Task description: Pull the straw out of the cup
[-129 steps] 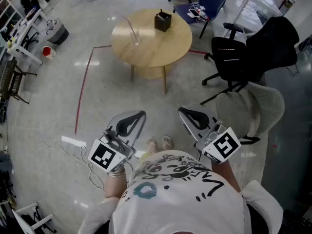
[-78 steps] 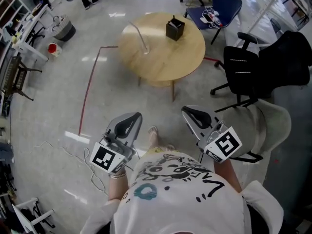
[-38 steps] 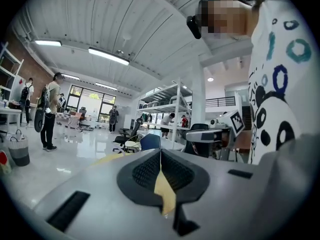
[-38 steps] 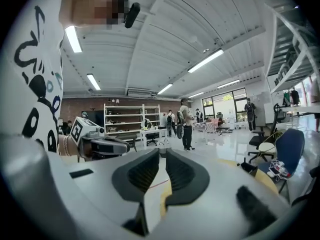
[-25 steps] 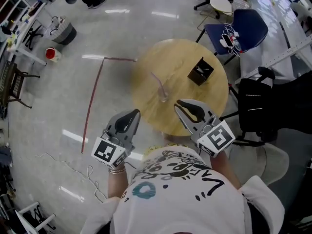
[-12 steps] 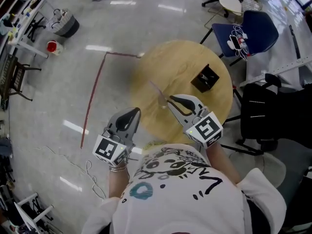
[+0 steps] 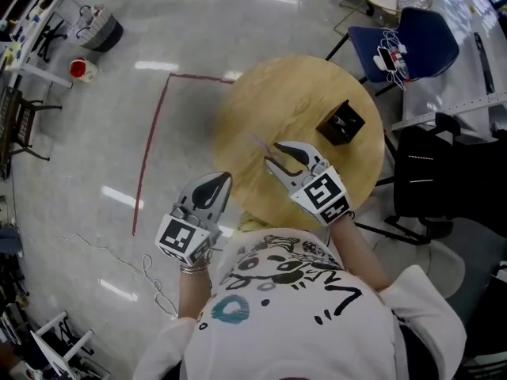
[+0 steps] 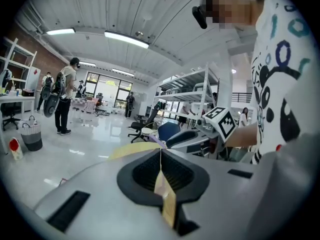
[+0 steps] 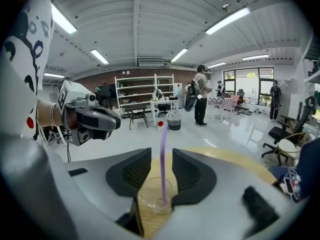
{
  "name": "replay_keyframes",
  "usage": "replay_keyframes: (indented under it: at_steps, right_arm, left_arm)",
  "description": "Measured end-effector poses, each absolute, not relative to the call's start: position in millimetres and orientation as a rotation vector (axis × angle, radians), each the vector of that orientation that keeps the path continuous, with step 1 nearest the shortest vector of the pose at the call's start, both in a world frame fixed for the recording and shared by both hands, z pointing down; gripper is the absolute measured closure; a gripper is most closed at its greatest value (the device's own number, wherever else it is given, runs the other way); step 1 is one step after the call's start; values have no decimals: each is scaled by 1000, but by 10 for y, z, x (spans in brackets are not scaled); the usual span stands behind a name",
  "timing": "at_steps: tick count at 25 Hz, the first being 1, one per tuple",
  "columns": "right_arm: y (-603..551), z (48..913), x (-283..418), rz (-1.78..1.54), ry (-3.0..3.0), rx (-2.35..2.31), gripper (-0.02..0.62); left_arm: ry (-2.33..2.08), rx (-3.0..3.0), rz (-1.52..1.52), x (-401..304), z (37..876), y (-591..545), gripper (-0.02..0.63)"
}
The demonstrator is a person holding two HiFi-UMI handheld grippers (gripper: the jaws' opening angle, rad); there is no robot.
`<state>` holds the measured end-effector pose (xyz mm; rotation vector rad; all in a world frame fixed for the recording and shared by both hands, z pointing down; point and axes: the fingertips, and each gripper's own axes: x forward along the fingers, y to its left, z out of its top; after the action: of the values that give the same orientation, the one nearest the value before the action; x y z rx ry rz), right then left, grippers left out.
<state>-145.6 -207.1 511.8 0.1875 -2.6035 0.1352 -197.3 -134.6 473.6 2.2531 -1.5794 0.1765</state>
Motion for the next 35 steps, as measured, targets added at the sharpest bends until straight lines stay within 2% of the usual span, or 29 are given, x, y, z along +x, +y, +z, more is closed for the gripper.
replay_keyframes:
  at_steps: [8,10,12,35]
  right_arm:
    - [-2141,5354,-1536,193,-2507,238,474]
    - [-2133,5340,-1543,189,-2508,236,540]
    - [-2112,5311,-1547,191,-2512,233,549]
    - [-2116,4163,-1138,263,-2808,394,549]
  left_arm:
    - [-1397,2329,176,-2006,4836,-1633,591]
    - [-1361,2347,171,-2009,4846,-1693,591]
    - [-1328,2364,174,-2009,4857,-1739,591]
    - [-1226,2544,157,-1702,4494,-2053,591]
